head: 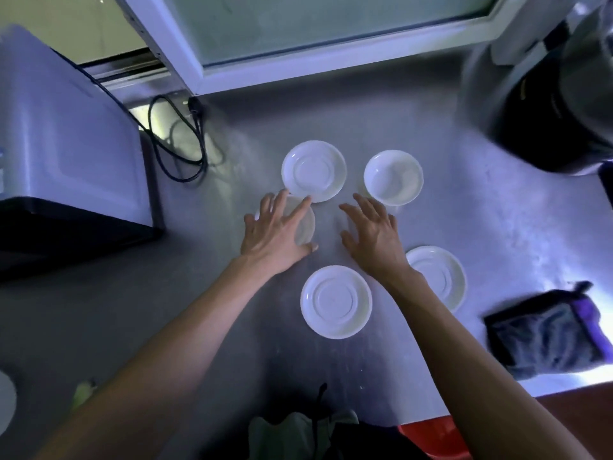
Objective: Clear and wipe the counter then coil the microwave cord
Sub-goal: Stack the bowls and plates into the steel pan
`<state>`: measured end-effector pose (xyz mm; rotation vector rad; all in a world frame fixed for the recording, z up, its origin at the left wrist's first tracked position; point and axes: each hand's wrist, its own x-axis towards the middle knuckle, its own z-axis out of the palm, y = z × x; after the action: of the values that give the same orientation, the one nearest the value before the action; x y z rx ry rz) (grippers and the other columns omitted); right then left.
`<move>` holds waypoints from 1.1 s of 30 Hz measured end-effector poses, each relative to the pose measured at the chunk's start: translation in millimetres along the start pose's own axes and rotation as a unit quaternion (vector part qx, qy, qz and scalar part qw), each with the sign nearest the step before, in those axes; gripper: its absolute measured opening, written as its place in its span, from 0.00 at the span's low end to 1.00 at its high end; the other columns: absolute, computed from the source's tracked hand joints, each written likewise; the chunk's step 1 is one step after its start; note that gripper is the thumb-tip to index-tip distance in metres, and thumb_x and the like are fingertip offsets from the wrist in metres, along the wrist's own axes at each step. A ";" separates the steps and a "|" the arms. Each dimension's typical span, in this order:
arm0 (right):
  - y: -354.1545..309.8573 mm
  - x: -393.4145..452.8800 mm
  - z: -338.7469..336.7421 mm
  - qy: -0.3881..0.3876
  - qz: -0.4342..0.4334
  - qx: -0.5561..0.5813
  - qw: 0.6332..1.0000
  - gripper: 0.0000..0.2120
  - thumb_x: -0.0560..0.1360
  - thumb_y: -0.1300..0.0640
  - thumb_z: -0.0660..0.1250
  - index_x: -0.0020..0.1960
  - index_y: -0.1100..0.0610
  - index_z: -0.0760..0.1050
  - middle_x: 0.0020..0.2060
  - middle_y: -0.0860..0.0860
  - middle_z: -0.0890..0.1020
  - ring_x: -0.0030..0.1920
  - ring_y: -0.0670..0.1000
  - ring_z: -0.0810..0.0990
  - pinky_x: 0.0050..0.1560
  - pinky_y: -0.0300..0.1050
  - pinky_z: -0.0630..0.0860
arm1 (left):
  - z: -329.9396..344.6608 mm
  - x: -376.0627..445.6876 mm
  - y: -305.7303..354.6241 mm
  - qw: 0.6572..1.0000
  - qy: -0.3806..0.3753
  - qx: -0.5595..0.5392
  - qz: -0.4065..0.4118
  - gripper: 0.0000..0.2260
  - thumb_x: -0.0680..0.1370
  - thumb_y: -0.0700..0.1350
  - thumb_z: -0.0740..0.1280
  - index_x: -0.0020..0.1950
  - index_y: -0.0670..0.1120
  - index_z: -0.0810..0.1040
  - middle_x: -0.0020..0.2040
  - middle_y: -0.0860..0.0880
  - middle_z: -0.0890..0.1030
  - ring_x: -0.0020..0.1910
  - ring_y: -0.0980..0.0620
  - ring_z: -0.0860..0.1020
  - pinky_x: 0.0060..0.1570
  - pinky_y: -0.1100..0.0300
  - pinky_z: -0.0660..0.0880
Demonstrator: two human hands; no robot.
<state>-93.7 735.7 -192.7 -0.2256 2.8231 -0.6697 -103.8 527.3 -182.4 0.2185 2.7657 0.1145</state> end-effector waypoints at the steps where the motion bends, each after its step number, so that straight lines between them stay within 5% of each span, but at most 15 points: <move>1: 7.0 4.7 -2.7 0.013 -0.001 -0.010 1.000 0.24 0.77 0.56 0.68 0.72 0.55 0.71 0.76 0.58 0.66 0.76 0.61 0.63 0.69 0.59 0.63 | -1.8 3.7 6.0 1.000 0.005 -0.001 0.006 0.43 0.69 0.70 0.68 0.78 0.62 0.51 0.78 0.48 0.53 0.75 0.42 0.54 0.61 0.36 0.66; 11: 66.7 64.7 -19.2 0.026 0.047 -0.077 0.996 0.37 0.73 0.41 0.70 0.78 0.48 0.60 0.80 0.56 0.55 0.79 0.62 0.51 0.73 0.61 0.52 | -9.8 51.4 54.4 0.999 0.018 0.022 0.041 0.42 0.69 0.71 0.67 0.77 0.63 0.51 0.78 0.47 0.52 0.76 0.42 0.54 0.60 0.35 0.70; 18: 79.3 95.4 -16.2 -0.037 0.087 -0.093 0.991 0.48 0.71 0.31 0.66 0.80 0.42 0.43 0.81 0.54 0.42 0.80 0.63 0.39 0.75 0.68 0.45 | -6.2 65.7 57.6 0.998 0.015 0.035 0.046 0.42 0.70 0.72 0.65 0.78 0.62 0.51 0.79 0.47 0.52 0.76 0.41 0.54 0.59 0.35 0.71; 23: 71.0 93.7 -19.6 -0.016 0.100 -0.074 0.992 0.43 0.68 0.33 0.69 0.77 0.42 0.54 0.79 0.53 0.54 0.76 0.62 0.53 0.68 0.63 0.61 | -8.1 59.5 50.9 0.999 0.020 0.031 0.035 0.42 0.69 0.72 0.66 0.77 0.63 0.51 0.78 0.47 0.53 0.76 0.41 0.54 0.59 0.34 0.70; 33: 11.5 33.6 -21.1 -0.001 0.028 -0.077 0.997 0.43 0.69 0.34 0.69 0.77 0.43 0.54 0.78 0.53 0.55 0.76 0.61 0.53 0.69 0.61 0.60 | -14.1 -11.7 20.8 0.998 0.058 0.032 -0.007 0.41 0.69 0.73 0.64 0.77 0.63 0.50 0.77 0.48 0.53 0.75 0.43 0.55 0.59 0.36 0.68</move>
<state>-132.5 748.0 -185.9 -0.1733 2.8691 -0.4394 -95.2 545.1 -162.9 0.2165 2.8889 0.0355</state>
